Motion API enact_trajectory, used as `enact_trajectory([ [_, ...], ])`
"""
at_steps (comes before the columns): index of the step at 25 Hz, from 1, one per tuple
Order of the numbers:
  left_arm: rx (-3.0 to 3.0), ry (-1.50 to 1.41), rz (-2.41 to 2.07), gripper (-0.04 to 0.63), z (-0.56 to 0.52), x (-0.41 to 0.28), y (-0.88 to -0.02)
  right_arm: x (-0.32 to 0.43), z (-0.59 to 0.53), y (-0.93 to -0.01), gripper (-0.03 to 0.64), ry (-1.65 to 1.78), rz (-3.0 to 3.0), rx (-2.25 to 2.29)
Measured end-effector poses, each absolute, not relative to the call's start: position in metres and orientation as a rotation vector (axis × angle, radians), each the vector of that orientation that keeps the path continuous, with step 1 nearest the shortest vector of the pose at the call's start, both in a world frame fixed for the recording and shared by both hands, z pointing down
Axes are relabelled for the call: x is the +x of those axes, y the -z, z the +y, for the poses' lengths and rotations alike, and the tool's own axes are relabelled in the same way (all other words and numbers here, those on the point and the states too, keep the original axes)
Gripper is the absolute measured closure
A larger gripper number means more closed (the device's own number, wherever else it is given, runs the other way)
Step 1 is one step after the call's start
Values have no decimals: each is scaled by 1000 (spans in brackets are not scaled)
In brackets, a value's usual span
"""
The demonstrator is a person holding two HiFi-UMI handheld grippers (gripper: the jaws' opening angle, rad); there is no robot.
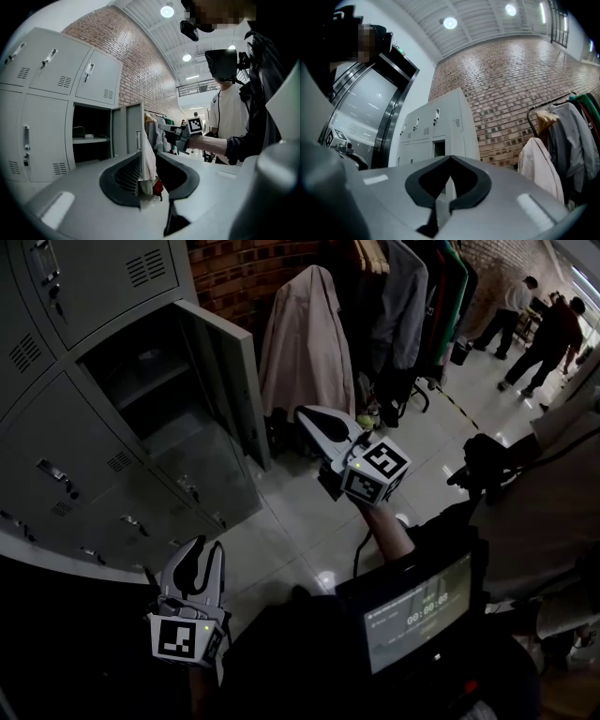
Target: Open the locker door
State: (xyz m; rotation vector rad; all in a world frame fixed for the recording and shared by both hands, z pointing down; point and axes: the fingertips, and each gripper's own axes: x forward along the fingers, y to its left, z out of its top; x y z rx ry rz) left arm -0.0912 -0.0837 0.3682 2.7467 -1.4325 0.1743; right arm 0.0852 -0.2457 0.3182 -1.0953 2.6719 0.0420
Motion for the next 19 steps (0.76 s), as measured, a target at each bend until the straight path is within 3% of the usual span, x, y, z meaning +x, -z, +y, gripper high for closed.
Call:
enact_trajectory([
  [19, 2752, -177, -1431, 495, -85, -89, -369, 83, -246, -319, 617, -39, 2682, -1065],
])
